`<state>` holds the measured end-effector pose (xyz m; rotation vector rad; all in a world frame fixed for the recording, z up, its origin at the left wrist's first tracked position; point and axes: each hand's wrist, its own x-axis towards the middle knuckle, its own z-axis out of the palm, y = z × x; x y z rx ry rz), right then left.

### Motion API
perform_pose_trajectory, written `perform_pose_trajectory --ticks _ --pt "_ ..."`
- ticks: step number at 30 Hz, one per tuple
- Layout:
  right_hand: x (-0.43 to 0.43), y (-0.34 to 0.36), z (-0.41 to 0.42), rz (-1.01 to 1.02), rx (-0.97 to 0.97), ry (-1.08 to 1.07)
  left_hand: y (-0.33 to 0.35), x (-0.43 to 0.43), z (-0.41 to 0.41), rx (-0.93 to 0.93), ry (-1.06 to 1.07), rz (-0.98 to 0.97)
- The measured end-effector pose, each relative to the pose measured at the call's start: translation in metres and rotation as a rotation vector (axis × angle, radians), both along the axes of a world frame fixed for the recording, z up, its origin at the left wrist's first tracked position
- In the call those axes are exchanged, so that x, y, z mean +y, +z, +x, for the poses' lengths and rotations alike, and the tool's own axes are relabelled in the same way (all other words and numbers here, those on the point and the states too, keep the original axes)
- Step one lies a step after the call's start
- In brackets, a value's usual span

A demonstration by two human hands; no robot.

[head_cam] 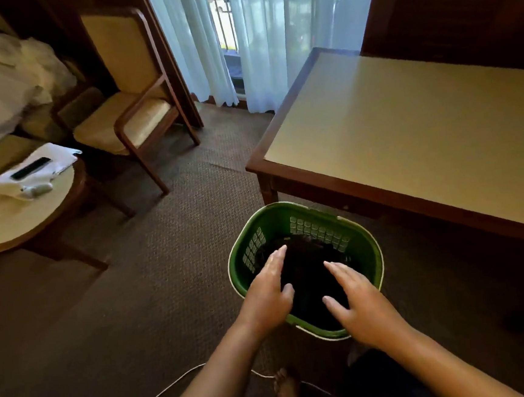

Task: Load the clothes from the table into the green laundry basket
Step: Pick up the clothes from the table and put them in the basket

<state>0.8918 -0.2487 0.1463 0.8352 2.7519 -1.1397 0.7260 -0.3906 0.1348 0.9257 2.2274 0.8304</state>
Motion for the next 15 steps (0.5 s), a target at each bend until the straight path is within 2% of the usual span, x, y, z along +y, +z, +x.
perform_pose_trajectory --ticks 15 --pt "-0.015 -0.012 -0.016 -0.08 -0.018 -0.174 0.019 0.01 -0.041 0.057 -0.171 -0.149"
